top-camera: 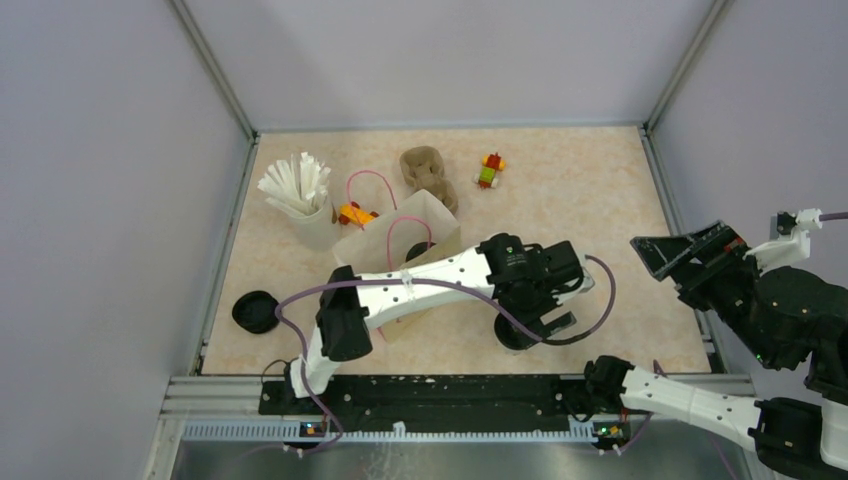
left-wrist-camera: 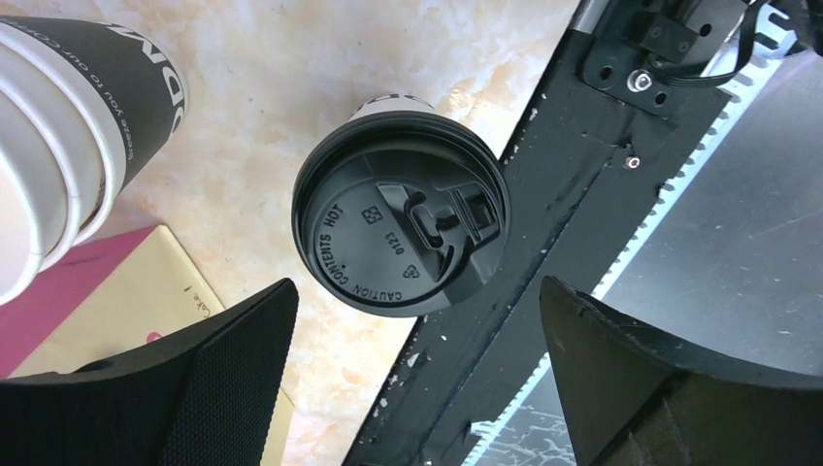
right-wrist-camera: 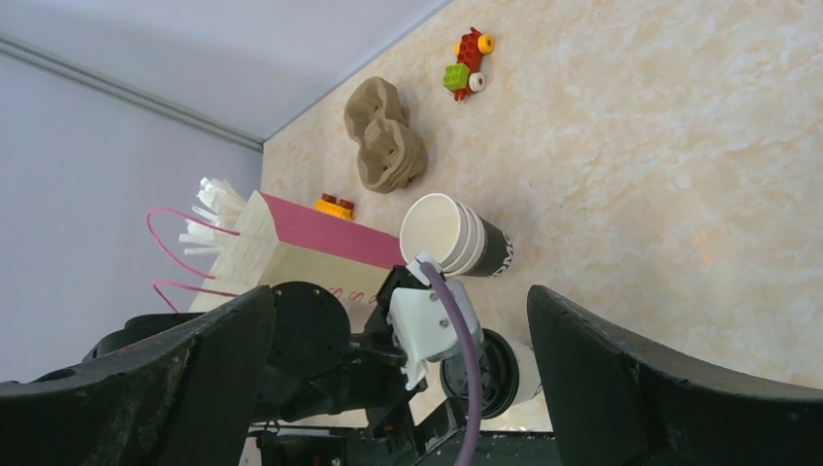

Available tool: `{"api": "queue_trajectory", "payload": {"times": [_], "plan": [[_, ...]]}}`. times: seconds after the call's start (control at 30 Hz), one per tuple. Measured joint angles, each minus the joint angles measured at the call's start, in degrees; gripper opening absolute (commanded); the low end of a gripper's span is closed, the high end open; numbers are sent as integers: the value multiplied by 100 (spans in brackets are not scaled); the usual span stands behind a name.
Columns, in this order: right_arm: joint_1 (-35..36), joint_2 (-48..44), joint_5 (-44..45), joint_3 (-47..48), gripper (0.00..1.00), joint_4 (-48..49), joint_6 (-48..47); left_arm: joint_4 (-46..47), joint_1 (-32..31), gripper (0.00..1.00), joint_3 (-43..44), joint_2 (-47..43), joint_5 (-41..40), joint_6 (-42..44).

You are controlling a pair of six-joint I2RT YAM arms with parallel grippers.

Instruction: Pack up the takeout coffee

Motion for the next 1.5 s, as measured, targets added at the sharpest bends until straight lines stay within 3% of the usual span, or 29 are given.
{"api": "queue_trajectory", "payload": {"times": [0.73,1.5], "plan": [[0,0,-48,223,99,-92,31,173,2,98,0,365,-146,363],[0,-61,-55,-7,99,4,-2,-7,-9,67,55,461,-192,367]]}}
